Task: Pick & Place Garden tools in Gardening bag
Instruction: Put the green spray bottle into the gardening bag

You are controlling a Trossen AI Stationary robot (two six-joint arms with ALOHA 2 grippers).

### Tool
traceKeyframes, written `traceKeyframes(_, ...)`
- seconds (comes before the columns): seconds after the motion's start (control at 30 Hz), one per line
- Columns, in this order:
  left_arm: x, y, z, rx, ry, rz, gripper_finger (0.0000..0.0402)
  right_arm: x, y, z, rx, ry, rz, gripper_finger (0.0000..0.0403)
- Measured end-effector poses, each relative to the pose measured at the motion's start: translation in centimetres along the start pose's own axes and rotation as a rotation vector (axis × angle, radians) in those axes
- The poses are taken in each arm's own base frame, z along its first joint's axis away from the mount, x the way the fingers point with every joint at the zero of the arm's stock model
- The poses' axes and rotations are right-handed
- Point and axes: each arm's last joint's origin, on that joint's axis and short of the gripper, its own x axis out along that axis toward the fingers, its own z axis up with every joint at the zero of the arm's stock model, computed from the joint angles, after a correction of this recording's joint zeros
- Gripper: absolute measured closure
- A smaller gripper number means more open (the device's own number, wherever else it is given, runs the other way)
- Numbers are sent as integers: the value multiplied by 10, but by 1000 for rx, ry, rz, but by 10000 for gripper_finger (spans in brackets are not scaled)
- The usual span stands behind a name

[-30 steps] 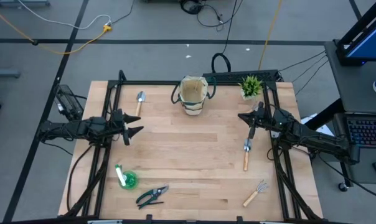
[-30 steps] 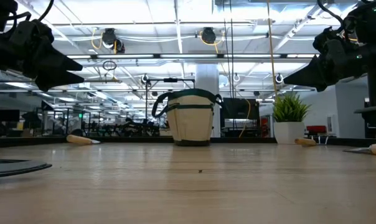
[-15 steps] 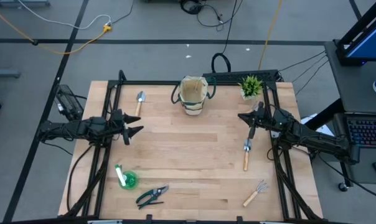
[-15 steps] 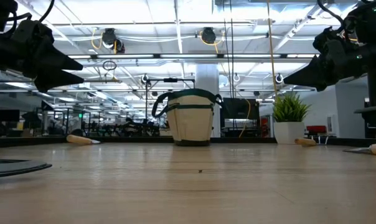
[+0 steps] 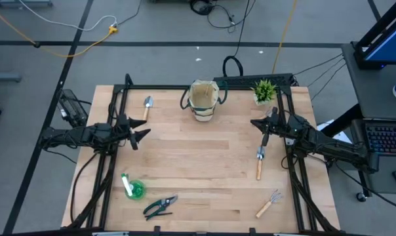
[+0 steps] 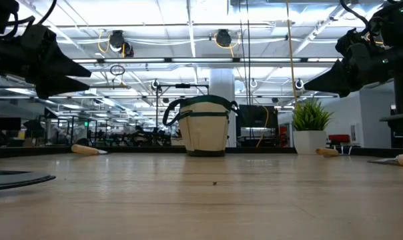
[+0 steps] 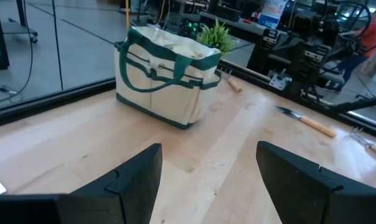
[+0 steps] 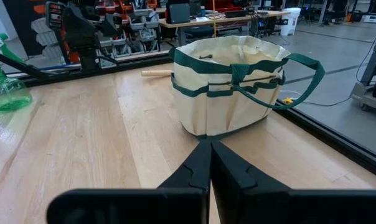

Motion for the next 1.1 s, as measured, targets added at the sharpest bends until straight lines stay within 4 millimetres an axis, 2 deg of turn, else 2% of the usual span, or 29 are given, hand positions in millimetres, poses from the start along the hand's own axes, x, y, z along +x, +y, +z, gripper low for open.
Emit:
traceKeyframes(0.43,0,-2,4,-46,-41,-18,135,0,0,0,3,0,0,403)
traceKeyframes(0.77,-4,-12,27,-177,-232,-189,135,0,0,0,3,0,0,403)
traceKeyframes(0.93,-4,-19,41,-191,-202,-242,135,0,0,0,3,-3,0,403)
traceKeyframes(1.1,1,-32,65,-156,-110,-240,135,0,0,4,3,-40,3,403)
